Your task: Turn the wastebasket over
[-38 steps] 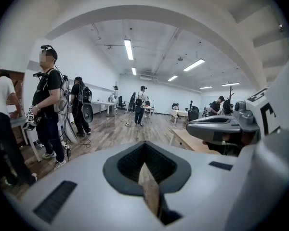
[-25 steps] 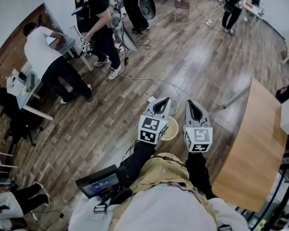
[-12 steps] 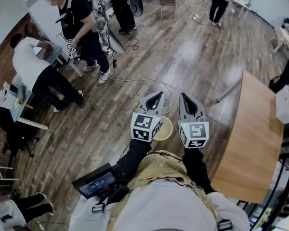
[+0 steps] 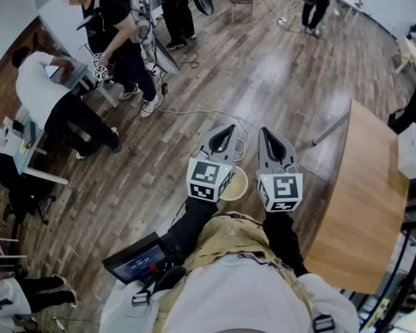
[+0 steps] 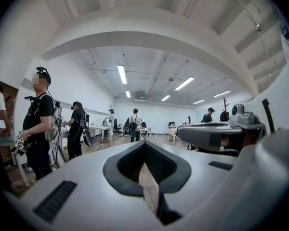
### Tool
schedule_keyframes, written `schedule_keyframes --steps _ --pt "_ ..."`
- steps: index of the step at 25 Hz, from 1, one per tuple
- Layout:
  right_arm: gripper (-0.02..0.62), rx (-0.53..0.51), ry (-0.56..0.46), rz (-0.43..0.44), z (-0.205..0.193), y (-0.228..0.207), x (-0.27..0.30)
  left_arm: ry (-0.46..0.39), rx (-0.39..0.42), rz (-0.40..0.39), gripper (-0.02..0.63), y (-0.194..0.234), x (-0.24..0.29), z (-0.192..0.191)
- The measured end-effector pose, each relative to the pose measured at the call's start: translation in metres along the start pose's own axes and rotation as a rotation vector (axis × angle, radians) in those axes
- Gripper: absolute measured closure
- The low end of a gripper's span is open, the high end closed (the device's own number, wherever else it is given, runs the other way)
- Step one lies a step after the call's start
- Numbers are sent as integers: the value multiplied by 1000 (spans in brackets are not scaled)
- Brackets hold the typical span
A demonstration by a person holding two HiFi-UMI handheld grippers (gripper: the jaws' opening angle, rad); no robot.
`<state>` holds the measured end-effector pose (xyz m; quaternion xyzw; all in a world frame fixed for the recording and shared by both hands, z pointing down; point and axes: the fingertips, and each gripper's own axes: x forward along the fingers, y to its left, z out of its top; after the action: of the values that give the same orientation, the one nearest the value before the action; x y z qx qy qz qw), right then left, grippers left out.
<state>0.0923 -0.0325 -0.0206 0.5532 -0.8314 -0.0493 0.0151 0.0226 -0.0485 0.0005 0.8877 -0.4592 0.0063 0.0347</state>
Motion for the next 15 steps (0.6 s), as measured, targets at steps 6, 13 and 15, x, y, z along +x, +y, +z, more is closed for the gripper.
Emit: schedule_keyframes --steps 6,13,15 --pt "575 -17 -10 0 4 -1 1 -10 21 17 604 1 3 1" --pt "575 -3 -5 9 1 1 8 8 23 12 604 3 8 -1" --pt "575 -3 -6 13 -1 0 8 10 27 11 606 2 9 -2"
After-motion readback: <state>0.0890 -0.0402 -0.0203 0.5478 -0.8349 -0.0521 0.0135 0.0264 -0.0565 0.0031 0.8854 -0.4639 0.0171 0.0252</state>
